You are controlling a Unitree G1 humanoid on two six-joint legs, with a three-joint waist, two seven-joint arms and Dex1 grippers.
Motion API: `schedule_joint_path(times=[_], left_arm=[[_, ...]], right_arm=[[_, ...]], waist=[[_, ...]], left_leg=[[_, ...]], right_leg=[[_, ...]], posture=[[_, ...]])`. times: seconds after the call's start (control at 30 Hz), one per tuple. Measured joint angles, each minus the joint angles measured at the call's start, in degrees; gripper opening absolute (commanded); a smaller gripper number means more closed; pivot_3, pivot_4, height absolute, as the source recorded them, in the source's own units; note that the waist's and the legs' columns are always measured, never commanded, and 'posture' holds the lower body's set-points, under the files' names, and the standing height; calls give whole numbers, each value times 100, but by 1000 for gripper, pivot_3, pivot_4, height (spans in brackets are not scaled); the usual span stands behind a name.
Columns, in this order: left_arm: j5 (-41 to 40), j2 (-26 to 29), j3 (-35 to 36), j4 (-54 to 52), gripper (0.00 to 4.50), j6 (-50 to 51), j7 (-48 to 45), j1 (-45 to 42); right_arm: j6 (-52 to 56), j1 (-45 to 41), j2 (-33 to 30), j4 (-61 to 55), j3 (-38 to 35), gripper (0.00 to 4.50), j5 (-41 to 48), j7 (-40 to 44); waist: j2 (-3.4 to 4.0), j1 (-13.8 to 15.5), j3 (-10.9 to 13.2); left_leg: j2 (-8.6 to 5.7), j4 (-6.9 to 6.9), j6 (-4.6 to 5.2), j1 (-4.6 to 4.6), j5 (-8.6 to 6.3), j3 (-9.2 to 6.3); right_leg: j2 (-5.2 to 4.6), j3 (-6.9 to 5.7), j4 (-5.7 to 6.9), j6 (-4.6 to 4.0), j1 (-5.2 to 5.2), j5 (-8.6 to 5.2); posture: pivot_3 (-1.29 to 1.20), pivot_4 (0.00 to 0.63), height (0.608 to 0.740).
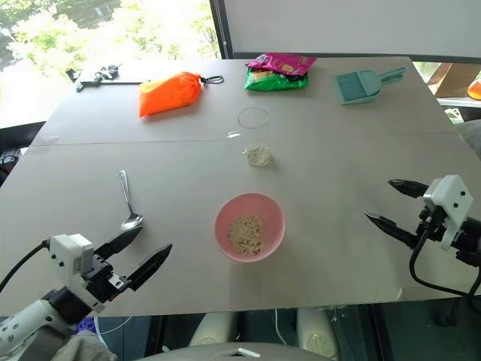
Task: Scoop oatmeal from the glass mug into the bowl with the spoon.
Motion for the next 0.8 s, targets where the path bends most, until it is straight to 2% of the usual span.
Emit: schedule_joint_path(times=[0.1,0.23,0.4,0.57,0.8], left_arm=[[-11,-25,-1,44,4500,7,77,-165],[-4,-253,-11,225,4500,63,659,-937],[-98,-464,-49,234,4500,679,1845,-1815],[-600,-502,66,212,4500,1954,3642,-3155],[-630,-491,308,238,4500,2911,5036,-3812]], right_arm=[[-18,-102,90,-4,23,4487,-40,-98],[-109,-675,496,-28,210,4487,163,-242],[-118,-1385,428,444,351,4487,599,550],[-212,-2106,373,582,513,4487,1101,1557],[102,-2691,281,768,539,4487,1638,2103]], waist=[[0,0,0],[1,-3,0],[-1,0,1],[-1,14,1],[-3,0,2]], left_leg=[[0,-1,0,2,0,0],[-1,4,0,2,0,-4],[-1,7,0,0,0,-6],[-1,11,-1,-2,1,-20],[-2,10,-3,-5,2,-17]], right_leg=[[0,0,0,0,1,0],[0,-2,11,1,1,1],[0,-6,8,2,1,1],[-1,-18,14,2,1,1],[-2,-15,7,2,-3,1]], posture=[[0,150,740],[0,150,740],[0,150,740],[0,150,740],[0,150,740]])
